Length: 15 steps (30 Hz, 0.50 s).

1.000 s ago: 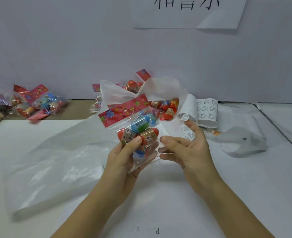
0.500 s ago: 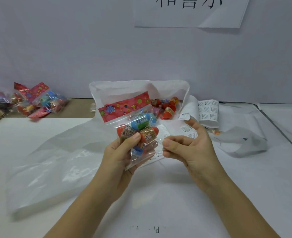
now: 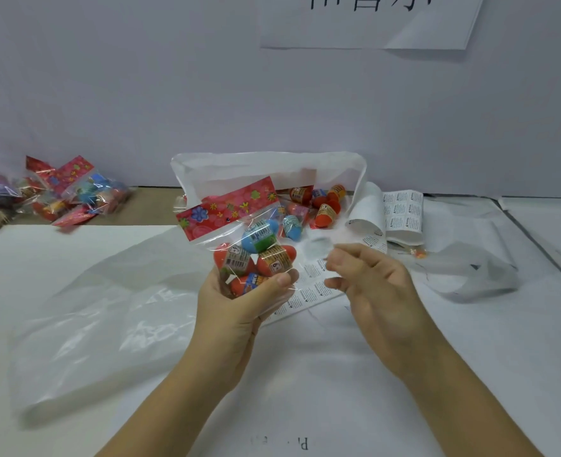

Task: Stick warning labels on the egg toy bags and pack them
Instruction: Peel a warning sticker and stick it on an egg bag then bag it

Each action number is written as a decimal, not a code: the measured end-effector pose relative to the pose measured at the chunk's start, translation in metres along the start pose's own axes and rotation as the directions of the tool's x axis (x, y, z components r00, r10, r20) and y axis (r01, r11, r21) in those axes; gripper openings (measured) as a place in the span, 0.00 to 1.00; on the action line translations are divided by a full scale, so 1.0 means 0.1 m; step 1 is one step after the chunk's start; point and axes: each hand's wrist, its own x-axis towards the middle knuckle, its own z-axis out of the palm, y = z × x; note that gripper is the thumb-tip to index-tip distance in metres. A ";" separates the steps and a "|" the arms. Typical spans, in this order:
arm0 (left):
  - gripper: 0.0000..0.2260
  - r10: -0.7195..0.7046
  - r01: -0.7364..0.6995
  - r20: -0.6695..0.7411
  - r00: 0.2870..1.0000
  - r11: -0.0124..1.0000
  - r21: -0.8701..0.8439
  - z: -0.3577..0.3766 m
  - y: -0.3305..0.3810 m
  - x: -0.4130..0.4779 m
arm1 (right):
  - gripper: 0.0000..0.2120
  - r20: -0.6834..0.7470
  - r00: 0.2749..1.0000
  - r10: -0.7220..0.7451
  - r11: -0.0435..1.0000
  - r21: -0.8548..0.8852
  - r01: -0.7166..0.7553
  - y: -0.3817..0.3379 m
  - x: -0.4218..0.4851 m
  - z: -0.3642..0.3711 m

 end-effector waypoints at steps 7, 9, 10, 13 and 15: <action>0.37 0.013 -0.013 0.014 1.000 1.000 -0.027 0.01 -0.03 -0.01 | 0.10 0.001 0.999 0.037 0.999 -0.004 -0.037 0.06 -0.03 0.06; 0.37 0.018 -0.018 0.020 1.000 0.999 -0.028 0.01 -0.04 -0.02 | 0.10 -0.007 0.999 0.036 0.999 -0.005 -0.036 0.07 -0.03 0.06; 0.36 0.014 -0.014 0.017 1.000 0.999 -0.029 0.01 -0.04 -0.02 | 0.10 -0.011 0.999 0.038 0.999 -0.009 -0.038 0.08 -0.03 0.07; 0.35 0.004 -0.003 0.011 1.000 0.999 -0.042 0.02 -0.05 -0.02 | 0.12 -0.046 0.998 0.040 0.998 -0.054 -0.042 0.08 -0.04 0.09; 0.34 0.003 -0.003 0.008 1.000 0.999 -0.047 0.03 -0.06 -0.03 | 0.13 -0.073 0.997 0.035 0.996 -0.084 -0.041 0.10 -0.04 0.09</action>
